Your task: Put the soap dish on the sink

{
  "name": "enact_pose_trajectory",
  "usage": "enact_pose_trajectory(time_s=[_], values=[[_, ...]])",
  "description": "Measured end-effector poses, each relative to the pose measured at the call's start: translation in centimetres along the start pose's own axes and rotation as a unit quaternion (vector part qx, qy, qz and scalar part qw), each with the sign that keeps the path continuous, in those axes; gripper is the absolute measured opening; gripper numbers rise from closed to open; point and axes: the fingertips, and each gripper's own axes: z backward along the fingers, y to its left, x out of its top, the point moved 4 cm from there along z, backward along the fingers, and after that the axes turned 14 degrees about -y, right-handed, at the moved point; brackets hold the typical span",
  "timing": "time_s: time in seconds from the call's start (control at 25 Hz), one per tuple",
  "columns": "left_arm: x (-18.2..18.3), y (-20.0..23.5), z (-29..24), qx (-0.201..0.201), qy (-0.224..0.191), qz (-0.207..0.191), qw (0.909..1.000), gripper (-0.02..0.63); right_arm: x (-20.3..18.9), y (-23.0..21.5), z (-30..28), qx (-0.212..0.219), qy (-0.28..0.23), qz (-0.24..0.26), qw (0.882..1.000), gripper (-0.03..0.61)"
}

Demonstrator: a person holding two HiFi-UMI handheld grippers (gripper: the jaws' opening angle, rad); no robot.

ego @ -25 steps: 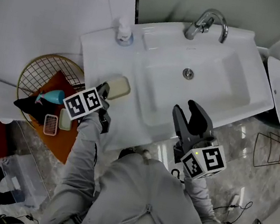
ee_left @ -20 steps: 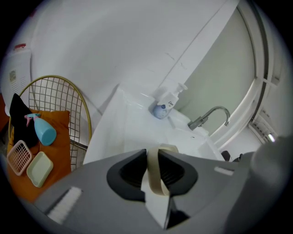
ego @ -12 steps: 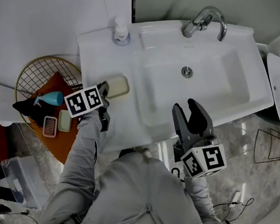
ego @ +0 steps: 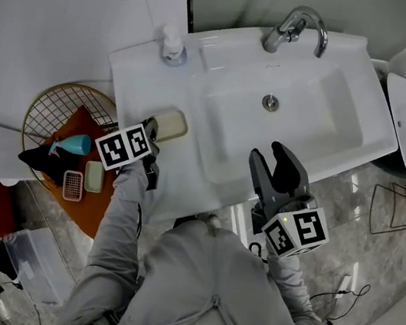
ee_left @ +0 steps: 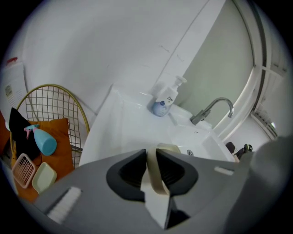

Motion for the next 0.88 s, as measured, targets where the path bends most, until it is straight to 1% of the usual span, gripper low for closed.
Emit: enact_pose_trajectory(time_s=[0.2, 0.4, 0.68, 0.88], values=[[0.4, -0.6, 0.1, -0.011, -0.009, -0.024, 0.9996, 0.175, 0.0, 0.1, -0.2, 0.004, 0.000, -0.001, 1.000, 0.187], [0.9, -0.6, 0.3, -0.011, -0.020, -0.036, 0.9991, 0.190, -0.1, 0.2, -0.4, 0.007, 0.000, -0.002, 1.000, 0.187], [1.6, -1.1, 1.2, -0.010, -0.036, -0.051, 0.9980, 0.192, 0.2, 0.3, -0.1, 0.012, -0.003, -0.004, 1.000, 0.187], [2.3, -1.4, 2.3, -0.012, -0.062, -0.062, 0.9961, 0.199, 0.2, 0.7, -0.1, 0.020, -0.005, -0.005, 1.000, 0.187]])
